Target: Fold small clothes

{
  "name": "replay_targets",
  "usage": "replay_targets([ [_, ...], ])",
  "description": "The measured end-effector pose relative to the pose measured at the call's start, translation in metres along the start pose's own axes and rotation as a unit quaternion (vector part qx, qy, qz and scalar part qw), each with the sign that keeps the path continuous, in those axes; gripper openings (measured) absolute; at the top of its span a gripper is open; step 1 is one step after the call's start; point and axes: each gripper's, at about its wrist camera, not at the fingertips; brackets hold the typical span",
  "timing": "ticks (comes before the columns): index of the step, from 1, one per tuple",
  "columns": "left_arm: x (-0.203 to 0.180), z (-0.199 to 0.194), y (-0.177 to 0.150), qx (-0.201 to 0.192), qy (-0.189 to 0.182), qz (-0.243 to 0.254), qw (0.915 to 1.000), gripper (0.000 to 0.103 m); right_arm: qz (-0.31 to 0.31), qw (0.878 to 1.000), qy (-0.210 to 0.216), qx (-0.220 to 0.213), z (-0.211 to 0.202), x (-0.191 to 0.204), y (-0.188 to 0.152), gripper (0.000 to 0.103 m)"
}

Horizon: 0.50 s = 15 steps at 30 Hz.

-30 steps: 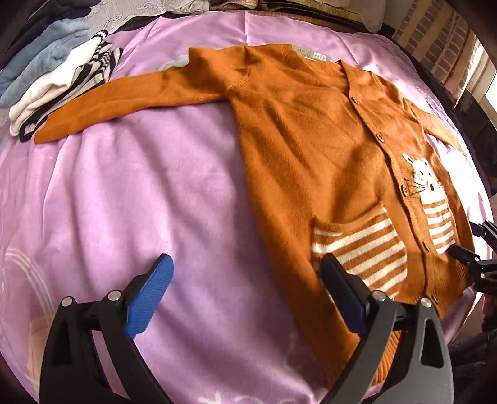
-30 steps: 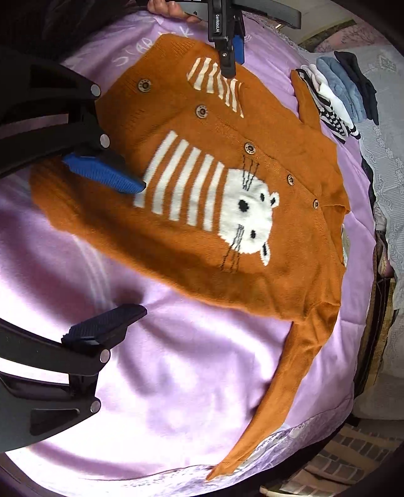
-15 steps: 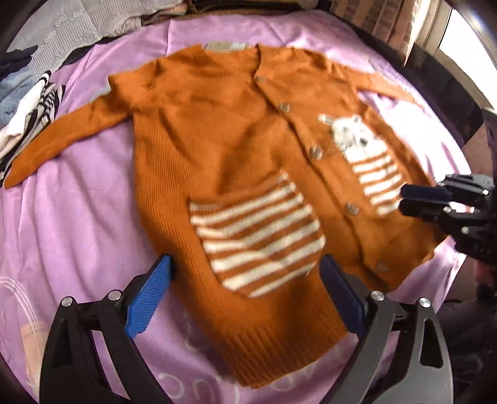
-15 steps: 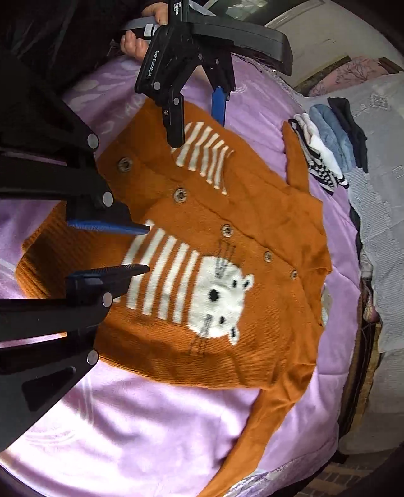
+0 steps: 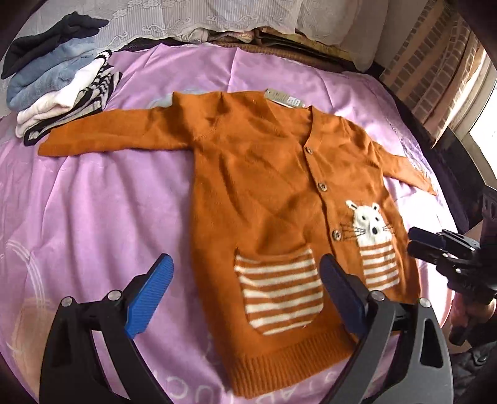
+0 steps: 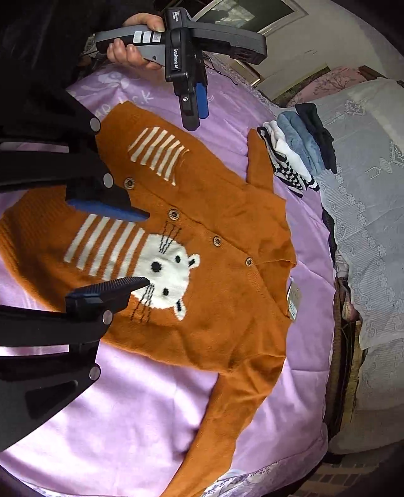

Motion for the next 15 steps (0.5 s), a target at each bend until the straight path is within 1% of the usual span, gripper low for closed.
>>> replay_targets([
  [1, -0.006, 0.007, 0.004, 0.005, -0.005, 0.009, 0.9999, 0.092, 0.003, 1.0, 0.006, 0.002, 0.009, 0.003, 0.005, 0.041],
  [3, -0.014, 0.028, 0.006, 0.027, 0.004, 0.03, 0.9992, 0.092, 0.014, 1.0, 0.013, 0.013, 0.026, 0.006, 0.011, 0.041],
  [6, -0.009, 0.063, -0.005, 0.082, 0.029, 0.049, 0.995, 0.092, 0.034, 0.998, 0.003, 0.044, 0.05, 0.004, 0.004, 0.042],
  [7, -0.007, 0.067, -0.01, 0.084, 0.038, 0.057, 0.994, 0.093, 0.044, 0.998, 0.0, 0.054, 0.056, 0.0, -0.001, 0.042],
  [9, -0.001, 0.062, -0.011, 0.082, 0.026, 0.062, 0.9944, 0.093, 0.054, 0.997, 0.002, 0.05, 0.054, -0.004, -0.008, 0.042],
  [11, 0.011, 0.052, -0.006, 0.074, 0.017, 0.045, 0.996, 0.093, 0.063, 0.997, -0.005, 0.052, 0.048, -0.004, -0.007, 0.042],
  [13, 0.024, 0.04, 0.007, 0.055, 0.001, 0.021, 0.9983, 0.093, 0.071, 0.996, -0.02, 0.04, 0.041, -0.004, 0.0, 0.042],
  [15, 0.031, 0.033, 0.028, 0.035, -0.014, 0.009, 0.9992, 0.093, 0.076, 0.996, -0.03, 0.026, 0.037, -0.005, 0.014, 0.042],
])
Point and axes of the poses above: each gripper's, at about its wrist camera, not at the fingertips, and z roughly the way its jaws point, x to its left, y to its top, and after that the axes turned 3 degrees about x, right-handed
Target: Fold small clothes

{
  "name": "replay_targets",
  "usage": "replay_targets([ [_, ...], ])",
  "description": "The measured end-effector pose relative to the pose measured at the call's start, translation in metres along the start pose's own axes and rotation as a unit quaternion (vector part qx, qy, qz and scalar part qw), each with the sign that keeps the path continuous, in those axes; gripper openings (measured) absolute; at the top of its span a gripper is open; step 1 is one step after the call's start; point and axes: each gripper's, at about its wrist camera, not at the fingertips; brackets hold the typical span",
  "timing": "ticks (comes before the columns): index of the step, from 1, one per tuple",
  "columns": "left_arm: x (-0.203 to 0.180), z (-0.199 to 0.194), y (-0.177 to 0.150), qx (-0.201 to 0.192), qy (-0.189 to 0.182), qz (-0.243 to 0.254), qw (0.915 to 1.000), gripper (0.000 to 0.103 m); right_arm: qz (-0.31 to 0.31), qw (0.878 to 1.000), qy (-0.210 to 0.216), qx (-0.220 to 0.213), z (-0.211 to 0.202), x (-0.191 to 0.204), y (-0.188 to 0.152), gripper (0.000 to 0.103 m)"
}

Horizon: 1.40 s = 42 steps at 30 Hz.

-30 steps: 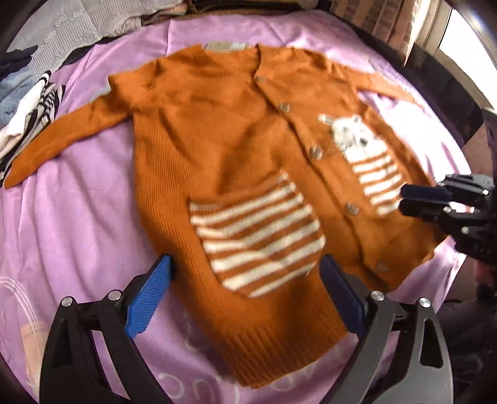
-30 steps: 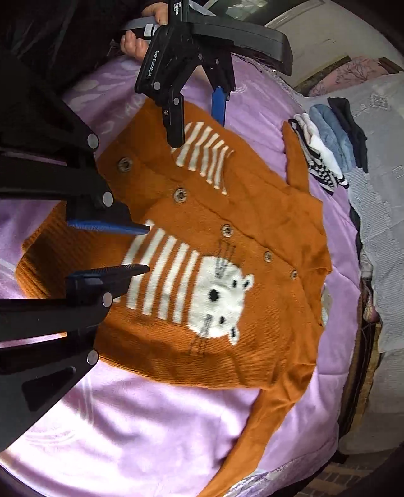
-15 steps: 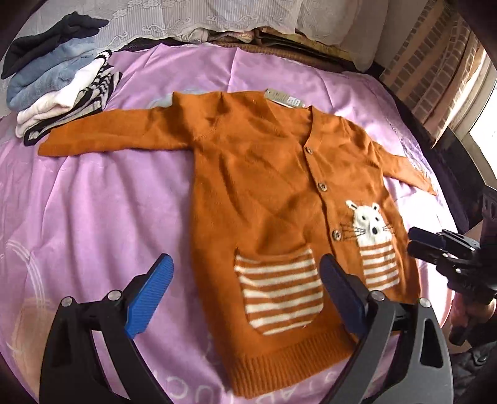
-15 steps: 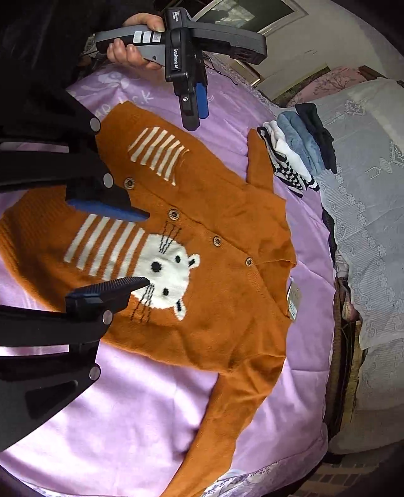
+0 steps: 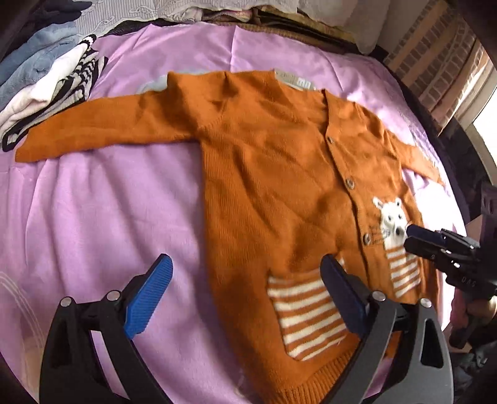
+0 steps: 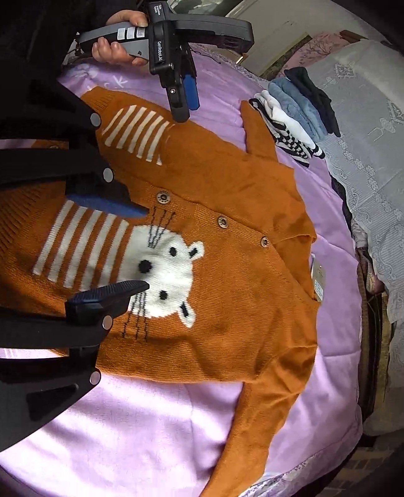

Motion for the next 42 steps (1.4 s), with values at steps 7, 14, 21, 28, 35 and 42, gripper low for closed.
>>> replay_targets([
  [7, -0.021, 0.009, 0.079, -0.019, 0.017, 0.022, 0.9995, 0.095, 0.046, 0.997, -0.017, -0.052, -0.003, 0.004, 0.075, 0.066],
  [14, -0.043, 0.061, 0.085, 0.0, 0.043, 0.02, 0.9989, 0.095, 0.063, 0.994, -0.082, -0.034, 0.043, -0.018, 0.115, 0.066],
  [21, -0.034, 0.083, 0.133, -0.011, 0.052, 0.009, 0.9985, 0.095, 0.115, 0.991, -0.068, -0.026, 0.069, -0.049, 0.149, 0.066],
  [28, -0.009, 0.114, 0.141, 0.01, 0.085, 0.029, 0.9959, 0.098, 0.151, 0.985, -0.074, -0.021, 0.088, -0.091, 0.148, 0.065],
  [35, 0.007, 0.086, 0.163, -0.044, 0.063, -0.002, 0.997, 0.098, 0.145, 0.983, -0.086, -0.072, 0.072, -0.095, 0.16, 0.063],
  [42, 0.029, 0.129, 0.188, 0.011, 0.106, -0.02, 0.9941, 0.099, 0.13, 0.981, -0.137, -0.043, 0.108, -0.098, 0.176, 0.066],
])
Point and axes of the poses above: each gripper's, at about its wrist camera, not at the fingertips, and z roughly the way its jaws point, x to its left, y to its top, and after that the axes turned 3 degrees about x, right-handed
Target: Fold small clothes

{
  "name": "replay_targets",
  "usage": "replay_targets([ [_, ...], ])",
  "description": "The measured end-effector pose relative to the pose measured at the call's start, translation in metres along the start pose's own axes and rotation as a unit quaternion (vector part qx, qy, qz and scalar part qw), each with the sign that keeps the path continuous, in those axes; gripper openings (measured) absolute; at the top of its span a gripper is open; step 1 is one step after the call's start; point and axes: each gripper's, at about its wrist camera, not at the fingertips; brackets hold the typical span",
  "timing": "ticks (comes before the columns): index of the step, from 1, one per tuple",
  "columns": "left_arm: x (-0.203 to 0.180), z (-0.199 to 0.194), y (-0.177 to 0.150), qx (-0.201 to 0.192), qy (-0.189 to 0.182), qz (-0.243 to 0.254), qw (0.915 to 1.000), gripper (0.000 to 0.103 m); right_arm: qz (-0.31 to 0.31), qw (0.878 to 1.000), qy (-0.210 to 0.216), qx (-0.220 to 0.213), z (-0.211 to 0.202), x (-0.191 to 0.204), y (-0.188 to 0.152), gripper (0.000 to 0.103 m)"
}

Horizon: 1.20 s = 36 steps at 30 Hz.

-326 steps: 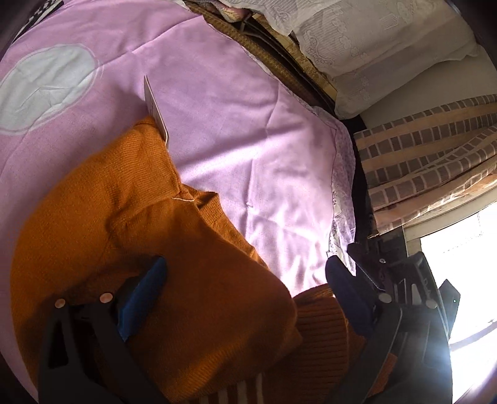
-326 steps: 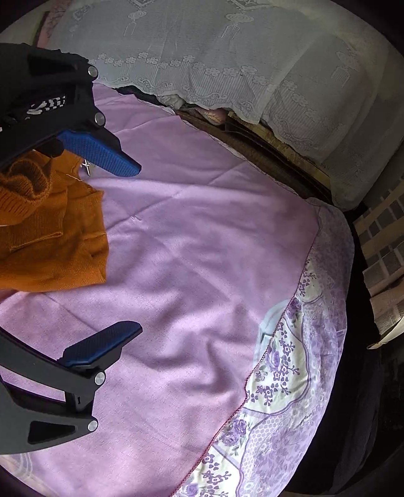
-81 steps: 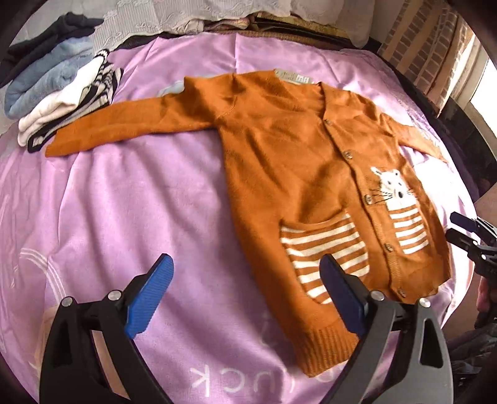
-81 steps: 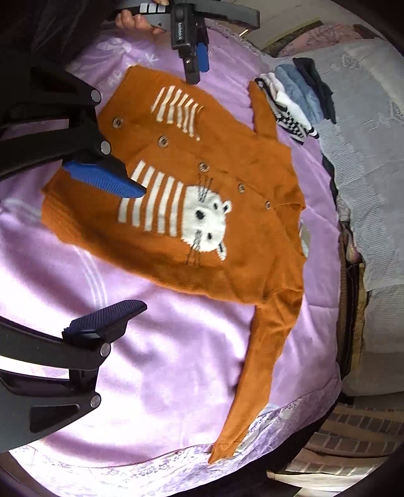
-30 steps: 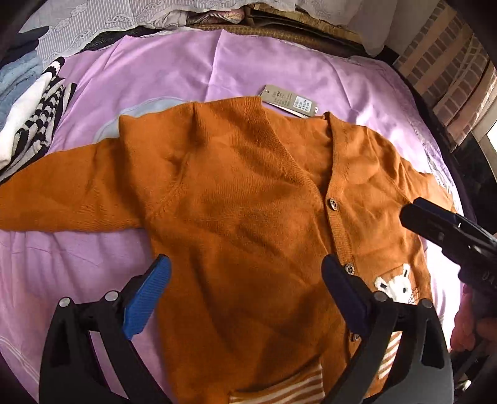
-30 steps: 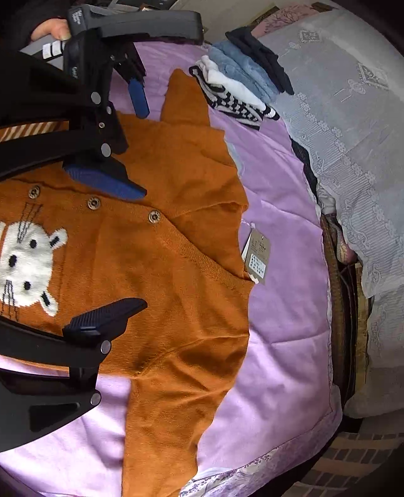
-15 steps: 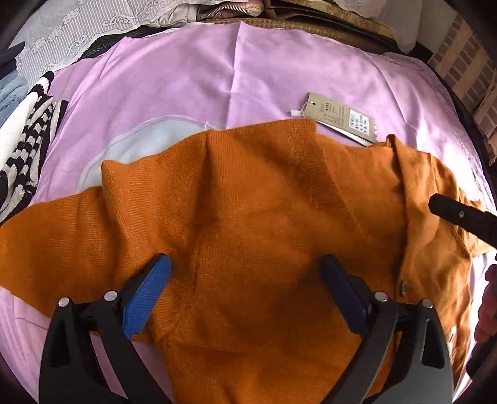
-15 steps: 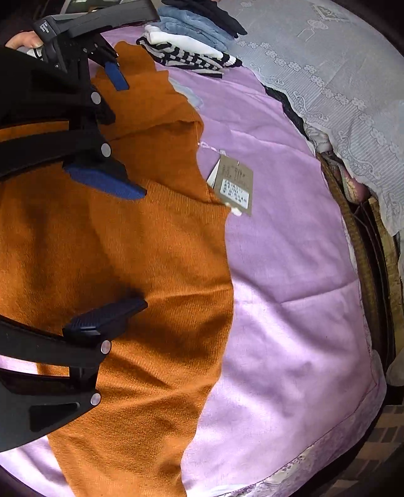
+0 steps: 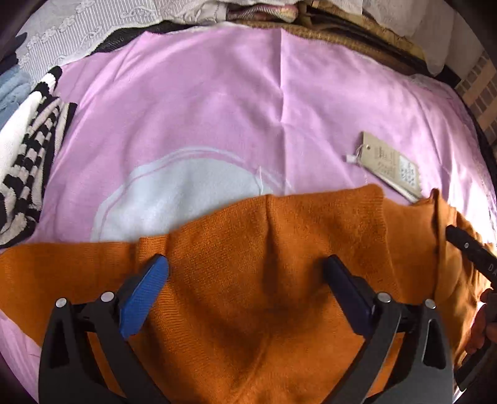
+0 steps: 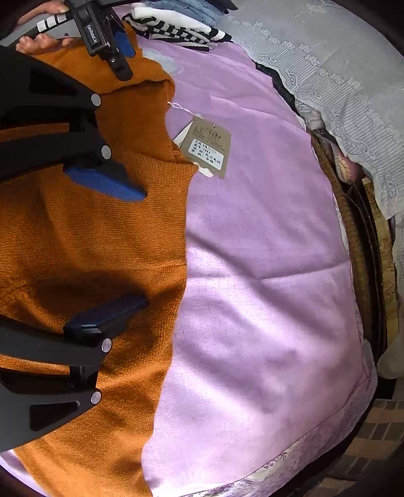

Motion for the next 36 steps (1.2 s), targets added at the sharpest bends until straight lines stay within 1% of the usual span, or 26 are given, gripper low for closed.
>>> replay_targets([
  [2, -0.009, -0.002, -0.002, -0.012, 0.023, 0.019, 0.9995, 0.099, -0.023, 1.0, -0.017, -0.001, 0.0, 0.008, 0.0, 0.067],
  [3, -0.01, -0.006, -0.002, -0.015, 0.025, 0.019, 0.9994, 0.098, -0.021, 1.0, -0.016, -0.004, -0.004, 0.007, 0.001, 0.066],
  [4, -0.01, -0.012, -0.002, -0.02, 0.018, 0.014, 0.9995, 0.098, -0.01, 1.0, -0.006, -0.014, -0.012, 0.004, 0.001, 0.066],
  [6, -0.006, -0.029, -0.007, -0.034, -0.01, -0.001, 0.9994, 0.098, 0.005, 0.999, 0.009, -0.035, -0.031, -0.001, 0.001, 0.066],
  [9, -0.003, -0.057, -0.021, -0.053, -0.038, -0.009, 0.9978, 0.098, -0.01, 0.999, 0.013, -0.051, -0.056, -0.004, -0.012, 0.067],
  [11, -0.004, -0.07, -0.037, -0.057, -0.055, -0.005, 0.9969, 0.098, -0.027, 0.998, 0.018, -0.044, -0.065, -0.001, -0.026, 0.066],
  [13, -0.012, -0.075, -0.058, -0.048, -0.061, 0.012, 0.9969, 0.098, -0.041, 0.998, 0.02, -0.041, -0.073, 0.002, -0.046, 0.066],
  [16, -0.027, -0.067, -0.091, -0.018, -0.044, 0.033, 0.9984, 0.098, -0.053, 0.998, 0.028, -0.023, -0.077, 0.008, -0.074, 0.067],
  [18, -0.031, -0.052, -0.112, 0.022, -0.033, 0.029, 0.9988, 0.098, -0.06, 0.998, 0.024, 0.003, -0.072, 0.009, -0.093, 0.068],
  [19, -0.033, -0.048, -0.122, 0.022, -0.019, 0.031, 0.9991, 0.099, -0.064, 0.998, 0.015, 0.021, -0.066, 0.009, -0.102, 0.069],
  [20, -0.036, -0.052, -0.128, 0.007, -0.007, 0.038, 0.9992, 0.099, -0.074, 0.997, 0.006, 0.027, -0.063, 0.011, -0.109, 0.07],
  [22, -0.04, -0.057, -0.133, 0.013, -0.003, 0.041, 0.9991, 0.098, -0.099, 0.995, -0.008, 0.016, -0.07, 0.017, -0.116, 0.07],
  [24, -0.04, -0.067, -0.133, 0.015, -0.011, 0.033, 0.9993, 0.098, -0.09, 0.996, 0.01, 0.014, -0.082, 0.017, -0.115, 0.07],
  [25, -0.04, -0.073, -0.132, 0.009, -0.01, 0.029, 0.9995, 0.098, -0.081, 0.997, 0.019, 0.005, -0.09, 0.016, -0.114, 0.07],
  [26, -0.041, -0.08, -0.132, 0.004, -0.002, 0.026, 0.9997, 0.098, -0.075, 0.997, 0.022, -0.004, -0.099, 0.015, -0.112, 0.071],
  [28, -0.042, -0.094, -0.131, 0.002, 0.014, 0.02, 0.9997, 0.098, -0.069, 0.997, 0.025, -0.018, -0.116, 0.015, -0.109, 0.076],
  [29, -0.044, -0.101, -0.13, 0.002, 0.024, 0.018, 0.9995, 0.098, -0.068, 0.997, 0.028, -0.025, -0.124, 0.015, -0.108, 0.077],
  [31, -0.049, -0.117, -0.129, -0.005, 0.05, 0.019, 0.9986, 0.098, -0.07, 0.997, 0.028, -0.035, -0.139, 0.017, -0.107, 0.083],
  [33, -0.054, -0.135, -0.128, -0.021, 0.047, 0.026, 0.9983, 0.098, -0.07, 0.996, 0.024, -0.045, -0.153, 0.019, -0.106, 0.089],
  [36, -0.057, -0.162, -0.129, -0.037, 0.037, 0.018, 0.9985, 0.099, -0.068, 0.995, 0.026, -0.066, -0.175, 0.022, -0.108, 0.092],
])
Point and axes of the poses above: each gripper's, at about its wrist camera, not at the fingertips, and z roughly the way its jaws point, x to its left, y to its top, and after that the axes turned 3 degrees about x, right-handed
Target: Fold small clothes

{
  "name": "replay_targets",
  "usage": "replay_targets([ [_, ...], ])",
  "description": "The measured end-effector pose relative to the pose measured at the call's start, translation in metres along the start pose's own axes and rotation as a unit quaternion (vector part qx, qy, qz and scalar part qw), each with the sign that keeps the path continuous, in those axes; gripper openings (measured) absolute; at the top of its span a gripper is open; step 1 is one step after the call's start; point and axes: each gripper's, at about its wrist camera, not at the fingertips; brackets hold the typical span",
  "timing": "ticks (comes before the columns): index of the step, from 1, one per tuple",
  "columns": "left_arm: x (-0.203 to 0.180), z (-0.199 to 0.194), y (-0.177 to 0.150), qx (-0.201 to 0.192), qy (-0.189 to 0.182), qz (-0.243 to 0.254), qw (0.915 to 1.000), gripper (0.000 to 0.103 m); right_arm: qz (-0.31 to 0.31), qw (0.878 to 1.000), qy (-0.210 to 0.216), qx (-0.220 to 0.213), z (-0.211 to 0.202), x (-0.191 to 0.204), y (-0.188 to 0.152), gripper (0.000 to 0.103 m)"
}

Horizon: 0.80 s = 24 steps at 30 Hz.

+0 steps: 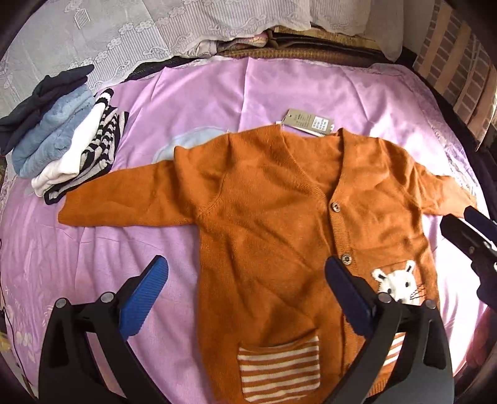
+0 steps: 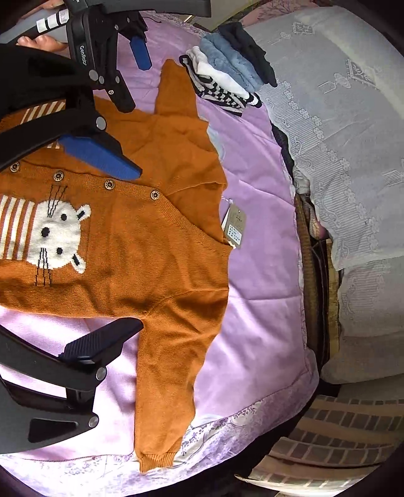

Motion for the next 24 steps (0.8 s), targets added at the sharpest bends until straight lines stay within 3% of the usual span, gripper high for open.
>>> replay_targets([
  [3, -0.001, -0.023, 0.002, -0.006, 0.011, -0.006, 0.9999, 0.099, 0.0, 1.0, -0.005, -0.013, -0.022, 0.004, -0.002, 0.094],
  [6, -0.001, -0.042, 0.0, 0.002, 0.05, -0.011, 0.9987, 0.099, 0.0, 1.0, -0.004, -0.02, -0.042, 0.006, -0.004, 0.096],
  [13, 0.002, -0.088, -0.015, -0.034, 0.005, -0.031, 0.9989, 0.099, -0.005, 1.0, 0.01, -0.028, -0.072, 0.019, -0.005, 0.098],
  [18, -0.009, -0.111, -0.022, -0.065, 0.022, -0.019, 0.9975, 0.099, -0.014, 0.999, 0.0, -0.029, -0.082, 0.033, -0.006, 0.099],
  [24, -0.007, -0.118, -0.027, -0.062, 0.03, -0.032, 0.9971, 0.099, -0.01, 1.0, 0.004, -0.028, -0.088, 0.037, -0.01, 0.099],
])
Point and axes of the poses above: each gripper's, at about its wrist camera, not at the fingertips, and z roughly the way its jaws point, x to its left, y to its top, and after that the axes turned 3 degrees about x, right-handed
